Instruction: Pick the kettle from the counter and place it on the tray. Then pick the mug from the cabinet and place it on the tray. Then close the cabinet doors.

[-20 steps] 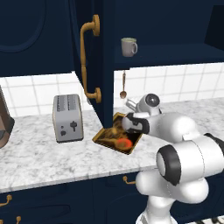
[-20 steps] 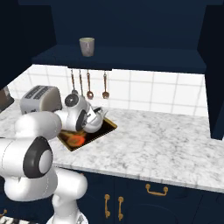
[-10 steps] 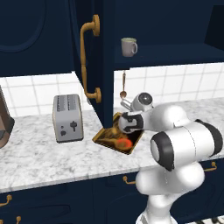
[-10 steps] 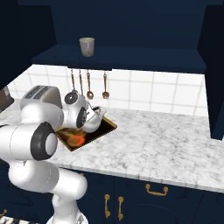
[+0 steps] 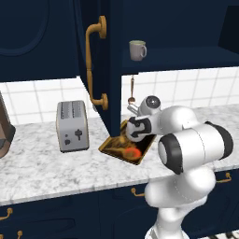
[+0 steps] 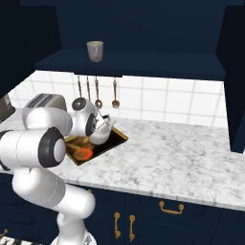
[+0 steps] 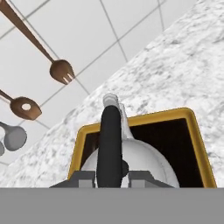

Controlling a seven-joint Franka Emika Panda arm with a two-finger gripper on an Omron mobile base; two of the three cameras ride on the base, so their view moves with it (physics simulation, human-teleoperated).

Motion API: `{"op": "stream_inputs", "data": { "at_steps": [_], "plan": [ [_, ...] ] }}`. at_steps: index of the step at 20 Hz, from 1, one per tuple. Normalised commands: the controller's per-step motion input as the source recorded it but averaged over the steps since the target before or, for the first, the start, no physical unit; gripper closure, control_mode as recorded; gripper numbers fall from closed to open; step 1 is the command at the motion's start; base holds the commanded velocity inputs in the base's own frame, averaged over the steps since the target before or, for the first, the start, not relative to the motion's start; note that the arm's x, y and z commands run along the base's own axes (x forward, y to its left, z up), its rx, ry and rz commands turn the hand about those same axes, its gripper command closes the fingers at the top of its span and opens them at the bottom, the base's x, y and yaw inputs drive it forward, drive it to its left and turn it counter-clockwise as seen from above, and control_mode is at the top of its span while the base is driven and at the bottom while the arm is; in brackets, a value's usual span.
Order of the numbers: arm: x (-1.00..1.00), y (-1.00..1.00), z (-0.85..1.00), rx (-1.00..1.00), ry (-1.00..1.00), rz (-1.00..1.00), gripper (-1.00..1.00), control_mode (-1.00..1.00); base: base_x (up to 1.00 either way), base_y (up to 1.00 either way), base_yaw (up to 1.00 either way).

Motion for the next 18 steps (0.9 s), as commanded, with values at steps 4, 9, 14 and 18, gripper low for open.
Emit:
{"op": "stream_inputs", "data": {
  "at_steps": [4, 9, 14, 18],
  "plan": [
    [-0.26, 0.03, 0.01, 0.00, 0.00, 0.01, -1.00, -1.00, 0.00, 0.00, 0.00],
    [-0.50, 0.00, 0.34, 0.00, -0.03, 0.03, -1.00, -1.00, 0.00, 0.00, 0.00],
    [-0.20, 0.05, 0.30, -0.05, 0.00, 0.00, -1.00, -1.00, 0.00, 0.00, 0.00],
    [-0.75, 0.06, 0.57, -0.13, -0.02, 0.09, -1.00, -1.00, 0.00, 0.00, 0.00]
  ]
}}
